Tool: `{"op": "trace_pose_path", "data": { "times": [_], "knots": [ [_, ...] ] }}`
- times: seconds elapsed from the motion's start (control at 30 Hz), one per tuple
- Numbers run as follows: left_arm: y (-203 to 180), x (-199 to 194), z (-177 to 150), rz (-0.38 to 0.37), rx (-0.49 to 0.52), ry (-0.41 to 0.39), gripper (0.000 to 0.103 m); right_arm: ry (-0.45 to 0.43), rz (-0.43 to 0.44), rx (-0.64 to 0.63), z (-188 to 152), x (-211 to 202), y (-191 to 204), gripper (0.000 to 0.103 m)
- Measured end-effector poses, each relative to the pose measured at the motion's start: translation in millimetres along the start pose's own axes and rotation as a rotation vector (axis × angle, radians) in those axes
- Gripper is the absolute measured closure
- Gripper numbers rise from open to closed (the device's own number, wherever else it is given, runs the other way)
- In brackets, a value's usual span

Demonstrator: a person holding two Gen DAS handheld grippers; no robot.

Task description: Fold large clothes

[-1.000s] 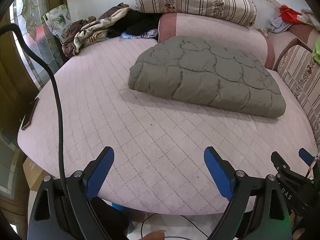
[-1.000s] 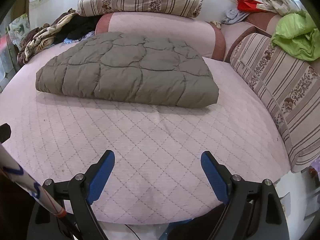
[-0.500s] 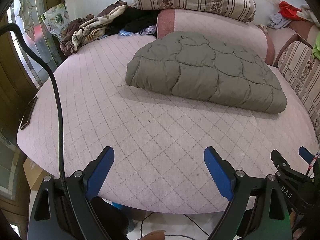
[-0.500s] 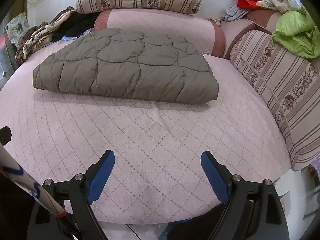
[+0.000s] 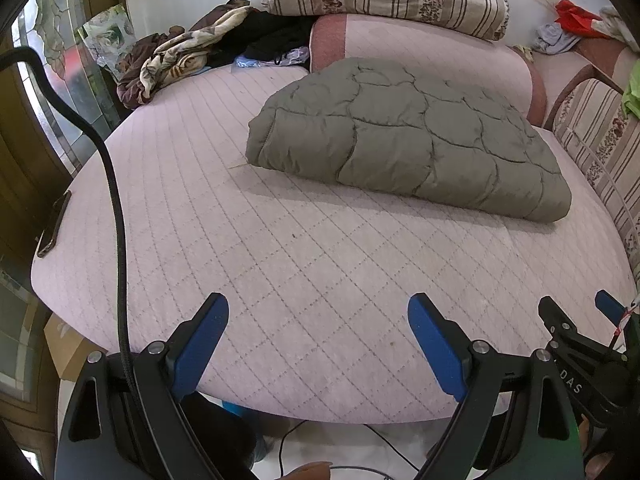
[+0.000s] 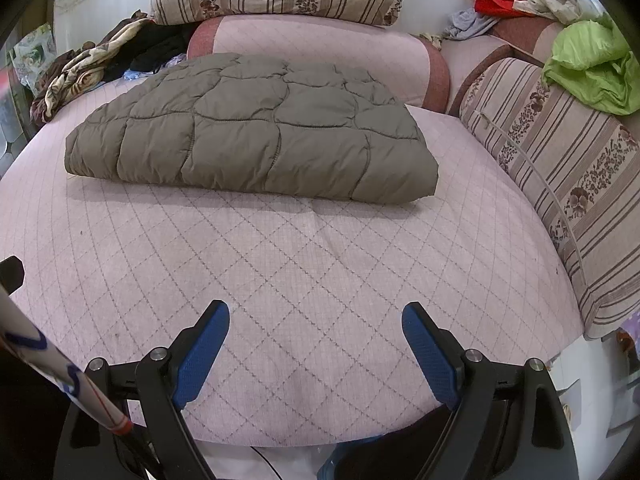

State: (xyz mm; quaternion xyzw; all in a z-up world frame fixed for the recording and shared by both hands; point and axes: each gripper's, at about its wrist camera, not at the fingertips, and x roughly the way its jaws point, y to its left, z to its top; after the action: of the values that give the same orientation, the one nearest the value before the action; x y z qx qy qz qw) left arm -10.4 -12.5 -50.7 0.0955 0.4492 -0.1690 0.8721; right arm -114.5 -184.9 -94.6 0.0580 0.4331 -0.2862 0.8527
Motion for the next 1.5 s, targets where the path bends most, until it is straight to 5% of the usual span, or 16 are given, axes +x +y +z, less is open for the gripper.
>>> {"op": "trace_pose_path", "data": {
  "times": [1.5],
  "knots": [
    [4.9,2.2,-7.9,-0.008,-0.002,0.012,0.012,-0.027,0.002,-0.055,13.7,-5.5,18.0,0.012]
  ]
}}
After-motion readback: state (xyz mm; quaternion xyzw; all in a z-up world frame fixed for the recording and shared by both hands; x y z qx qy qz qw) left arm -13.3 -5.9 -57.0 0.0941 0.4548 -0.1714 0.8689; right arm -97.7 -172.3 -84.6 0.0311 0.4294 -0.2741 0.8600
